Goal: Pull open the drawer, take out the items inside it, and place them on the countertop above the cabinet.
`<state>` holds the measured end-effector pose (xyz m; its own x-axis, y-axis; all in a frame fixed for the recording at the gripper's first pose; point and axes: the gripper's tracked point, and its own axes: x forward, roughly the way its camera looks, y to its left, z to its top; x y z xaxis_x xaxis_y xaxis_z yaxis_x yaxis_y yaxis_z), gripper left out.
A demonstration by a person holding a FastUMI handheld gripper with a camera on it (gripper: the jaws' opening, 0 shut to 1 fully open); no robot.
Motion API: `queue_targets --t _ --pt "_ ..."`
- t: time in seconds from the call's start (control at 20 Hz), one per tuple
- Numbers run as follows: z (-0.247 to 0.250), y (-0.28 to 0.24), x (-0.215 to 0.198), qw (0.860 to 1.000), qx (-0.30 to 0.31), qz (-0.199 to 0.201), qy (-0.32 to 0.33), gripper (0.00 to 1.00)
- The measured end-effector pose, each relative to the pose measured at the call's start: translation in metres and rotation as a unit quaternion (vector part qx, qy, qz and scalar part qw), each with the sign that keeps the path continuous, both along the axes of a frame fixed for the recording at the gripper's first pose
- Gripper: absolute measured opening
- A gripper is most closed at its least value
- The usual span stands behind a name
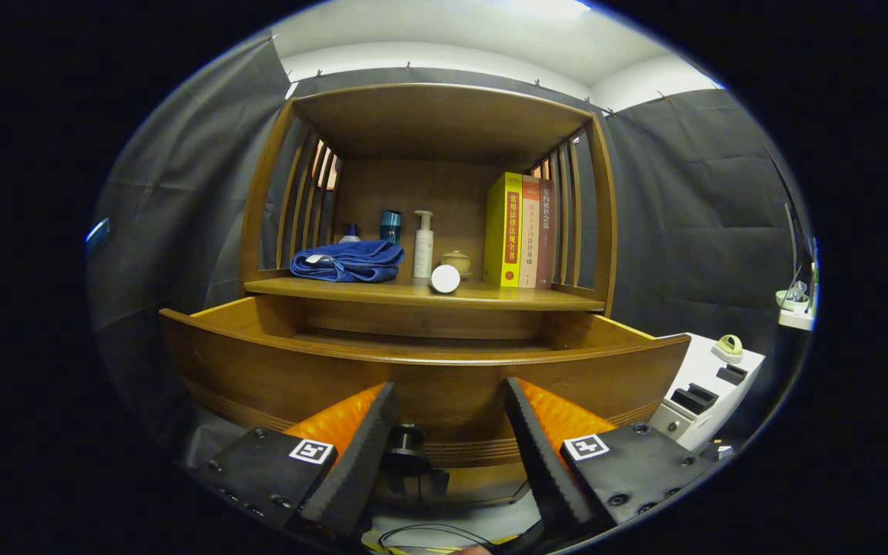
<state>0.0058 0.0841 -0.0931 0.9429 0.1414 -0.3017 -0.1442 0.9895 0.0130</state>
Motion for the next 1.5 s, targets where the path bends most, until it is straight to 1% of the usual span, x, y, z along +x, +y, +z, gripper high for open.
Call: queue_targets --t 0.6,0.75,1.5 --pt "0.000 0.008 0.007 1.000 0.009 0.017 0.000 0.94" --pt "0.004 0.010 0.020 1.000 0.011 0.020 -0.009 0.94" --pt "-0.020 0.023 0.066 1.000 0.006 0.022 0.018 0.94"
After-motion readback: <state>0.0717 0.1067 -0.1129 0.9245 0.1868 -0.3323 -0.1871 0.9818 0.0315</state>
